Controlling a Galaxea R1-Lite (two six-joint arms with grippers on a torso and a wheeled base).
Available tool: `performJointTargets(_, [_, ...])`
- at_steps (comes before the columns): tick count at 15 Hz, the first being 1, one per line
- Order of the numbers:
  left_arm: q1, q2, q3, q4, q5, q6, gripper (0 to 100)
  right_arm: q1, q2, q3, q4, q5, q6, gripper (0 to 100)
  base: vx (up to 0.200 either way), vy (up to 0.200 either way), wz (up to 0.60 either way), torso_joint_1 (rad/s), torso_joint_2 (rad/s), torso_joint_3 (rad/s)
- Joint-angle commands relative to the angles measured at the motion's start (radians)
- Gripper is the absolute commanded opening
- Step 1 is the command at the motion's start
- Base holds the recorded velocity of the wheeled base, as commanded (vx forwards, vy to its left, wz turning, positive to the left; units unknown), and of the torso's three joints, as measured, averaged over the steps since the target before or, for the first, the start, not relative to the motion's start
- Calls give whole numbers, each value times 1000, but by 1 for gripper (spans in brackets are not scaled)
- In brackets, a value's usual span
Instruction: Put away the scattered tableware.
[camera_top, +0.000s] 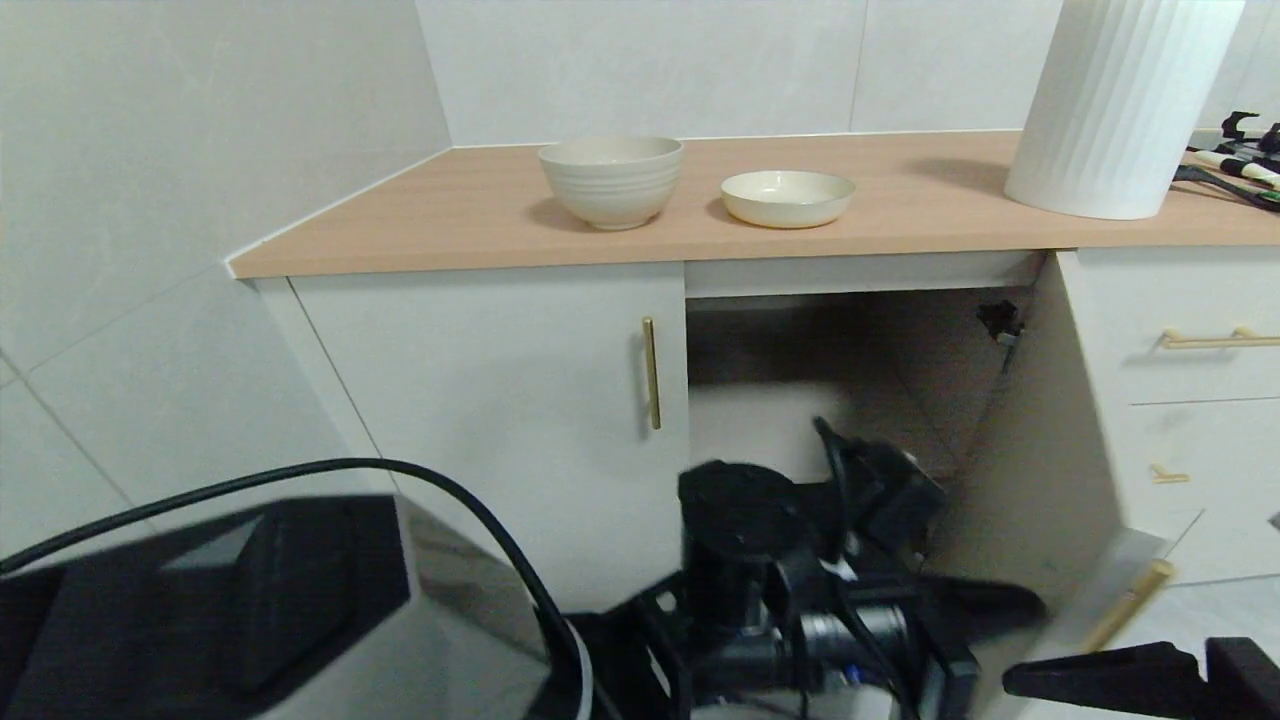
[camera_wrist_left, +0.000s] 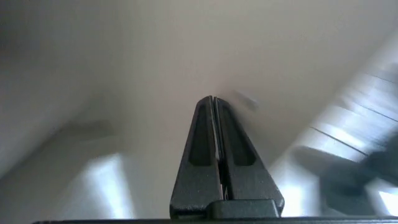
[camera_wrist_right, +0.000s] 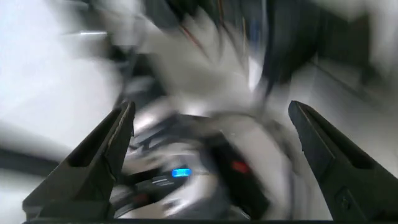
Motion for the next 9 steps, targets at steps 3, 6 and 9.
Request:
performJointTargets(3, [17, -41, 37, -10, 7, -10, 0, -20, -121, -17, -3, 49, -2, 100, 0, 0, 0, 0, 0, 0])
performJointTargets(6, [135, -91, 97, -6, 22, -10, 0, -40, -106, -29, -4, 43, 2, 100, 0, 0, 0, 0, 0, 0])
performJointTargets(9, [255, -210, 206, 10, 22, -8, 0, -71, -49, -40, -6, -31, 5, 100, 0, 0, 0, 0, 0, 0])
